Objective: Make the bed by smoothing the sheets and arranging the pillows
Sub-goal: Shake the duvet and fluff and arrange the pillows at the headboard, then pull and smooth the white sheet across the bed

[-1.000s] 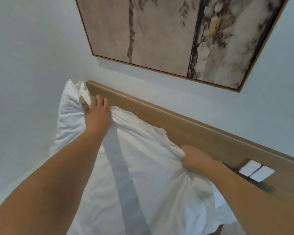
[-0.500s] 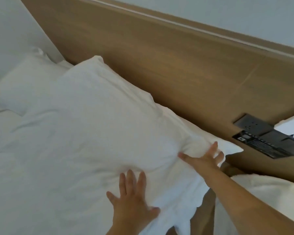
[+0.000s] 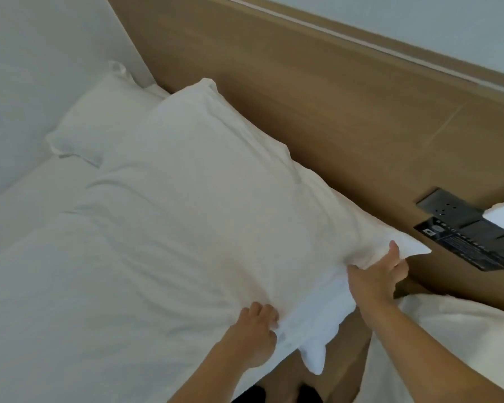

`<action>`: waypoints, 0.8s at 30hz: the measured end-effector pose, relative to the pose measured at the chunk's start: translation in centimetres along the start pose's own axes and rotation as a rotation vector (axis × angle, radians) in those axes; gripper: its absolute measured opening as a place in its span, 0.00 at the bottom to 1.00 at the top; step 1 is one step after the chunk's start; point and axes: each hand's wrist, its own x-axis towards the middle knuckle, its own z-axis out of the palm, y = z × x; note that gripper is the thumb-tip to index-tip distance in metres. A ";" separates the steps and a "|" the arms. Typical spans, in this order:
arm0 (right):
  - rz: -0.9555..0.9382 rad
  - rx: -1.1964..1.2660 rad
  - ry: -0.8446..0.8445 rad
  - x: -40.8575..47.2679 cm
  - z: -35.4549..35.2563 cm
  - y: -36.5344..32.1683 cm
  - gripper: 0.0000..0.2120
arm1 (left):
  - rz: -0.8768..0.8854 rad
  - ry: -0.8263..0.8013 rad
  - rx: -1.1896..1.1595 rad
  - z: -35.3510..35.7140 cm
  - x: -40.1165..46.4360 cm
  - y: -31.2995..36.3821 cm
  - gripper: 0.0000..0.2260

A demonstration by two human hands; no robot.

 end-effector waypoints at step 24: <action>-0.874 -0.978 -0.625 -42.0 36.0 1.4 0.36 | -0.532 -0.201 -0.234 0.8 -26.7 -49.8 0.26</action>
